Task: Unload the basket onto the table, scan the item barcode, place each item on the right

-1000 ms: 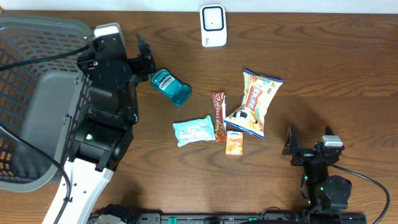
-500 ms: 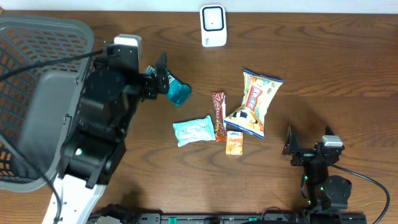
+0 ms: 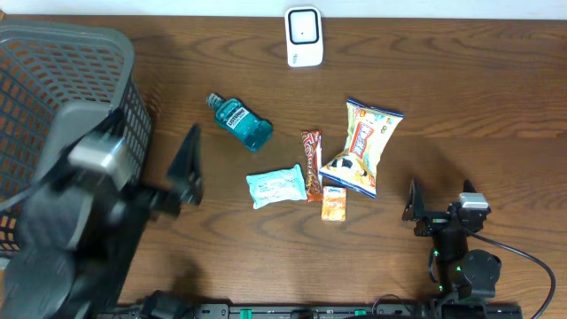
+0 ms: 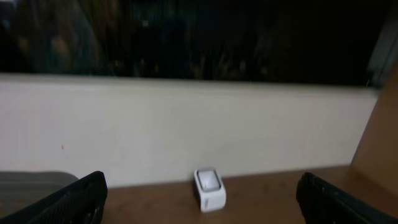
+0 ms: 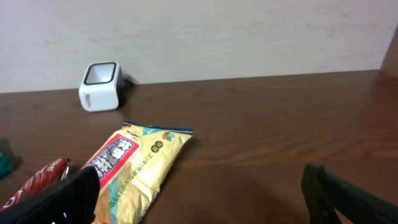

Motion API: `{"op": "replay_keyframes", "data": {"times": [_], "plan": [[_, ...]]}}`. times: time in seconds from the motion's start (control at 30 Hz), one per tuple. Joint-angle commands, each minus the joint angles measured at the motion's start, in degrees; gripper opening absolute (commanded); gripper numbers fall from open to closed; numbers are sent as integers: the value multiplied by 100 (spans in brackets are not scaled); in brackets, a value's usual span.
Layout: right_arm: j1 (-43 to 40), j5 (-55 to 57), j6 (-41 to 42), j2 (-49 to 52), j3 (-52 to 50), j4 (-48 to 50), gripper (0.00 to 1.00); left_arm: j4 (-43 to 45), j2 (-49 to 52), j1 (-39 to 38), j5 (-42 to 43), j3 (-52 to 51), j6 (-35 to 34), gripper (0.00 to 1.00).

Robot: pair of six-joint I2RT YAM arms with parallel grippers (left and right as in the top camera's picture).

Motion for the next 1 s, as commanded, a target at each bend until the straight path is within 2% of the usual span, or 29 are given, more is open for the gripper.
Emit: {"op": "replay_keyframes", "data": {"times": [0.0, 0.2, 0.47, 0.77, 0.97], "plan": [[28, 28, -70, -7, -7, -22, 99, -79, -437, 109, 85, 15, 15, 98], [28, 28, -70, -7, -7, -22, 99, -525, -964, 610, 98, 13, -455, 98], [28, 28, -70, -7, -7, -22, 99, -501, -1287, 1071, 142, 2, -1165, 98], [28, 28, -70, -7, -7, -22, 99, -647, -1838, 1722, 1884, -15, -1161, 98], [28, 28, -70, -7, -7, -22, 99, -715, -2302, 1943, 1987, -127, -1161, 98]]}}
